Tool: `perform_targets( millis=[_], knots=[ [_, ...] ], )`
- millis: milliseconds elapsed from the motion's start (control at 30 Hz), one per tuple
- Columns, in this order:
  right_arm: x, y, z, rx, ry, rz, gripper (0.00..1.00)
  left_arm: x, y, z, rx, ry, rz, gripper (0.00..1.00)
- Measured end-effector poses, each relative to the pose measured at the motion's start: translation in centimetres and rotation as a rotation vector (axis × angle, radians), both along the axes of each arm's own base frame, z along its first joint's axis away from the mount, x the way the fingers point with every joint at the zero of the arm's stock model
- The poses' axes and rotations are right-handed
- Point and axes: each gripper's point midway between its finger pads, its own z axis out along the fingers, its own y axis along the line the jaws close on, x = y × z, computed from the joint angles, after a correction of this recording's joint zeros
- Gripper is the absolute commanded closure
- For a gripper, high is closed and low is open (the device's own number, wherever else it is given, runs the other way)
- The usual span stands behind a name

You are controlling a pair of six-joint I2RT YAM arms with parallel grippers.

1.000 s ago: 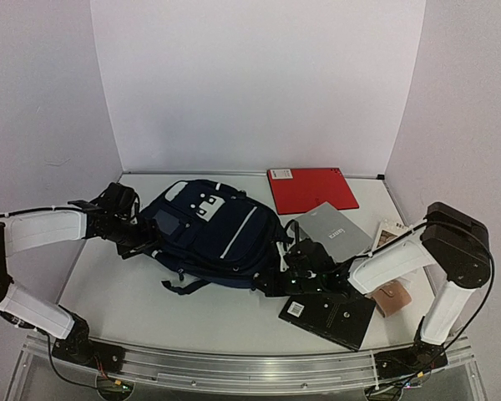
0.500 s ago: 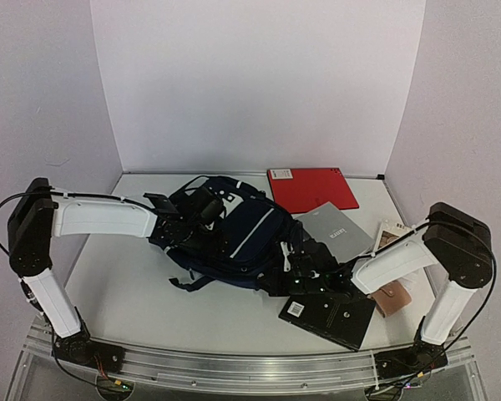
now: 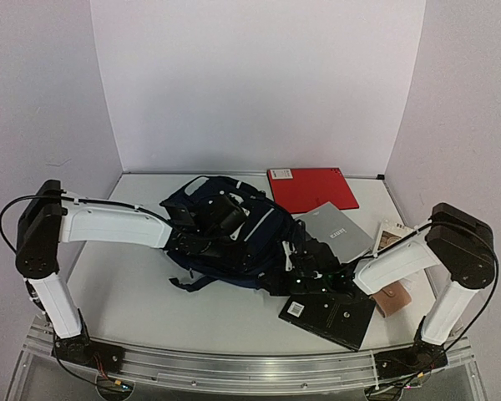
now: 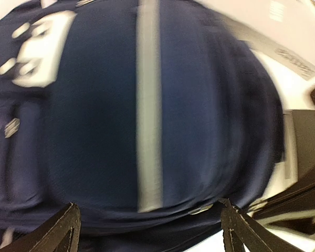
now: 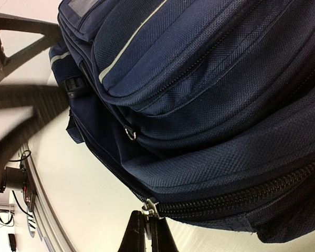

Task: Pack the student bag
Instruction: Unzip the student bag at the center of the board.

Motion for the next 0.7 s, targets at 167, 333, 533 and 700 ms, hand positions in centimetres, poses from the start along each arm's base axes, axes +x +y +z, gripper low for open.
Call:
perform_targets(
  millis=[167, 333, 533, 700],
  knots=[
    [0.1, 0.0, 0.5, 0.013, -0.001, -0.007, 1.0, -0.5, -3.7, -2.0, 0.016, 0.0, -0.086, 0.07],
    [0.0, -0.1, 0.6, 0.015, 0.0, -0.009, 1.0, 0.7, -3.6, -4.2, 0.074, -0.021, -0.062, 0.1],
    [0.0, -0.2, 1.1, 0.025, -0.006, -0.014, 1.0, 2.1, -2.9, -4.5, 0.122, -0.081, 0.005, 0.48],
    [0.4, -0.6, 1.5, 0.033, -0.003, -0.056, 1.0, 1.8, -3.9, -4.1, 0.1, -0.103, -0.013, 0.9]
  ],
)
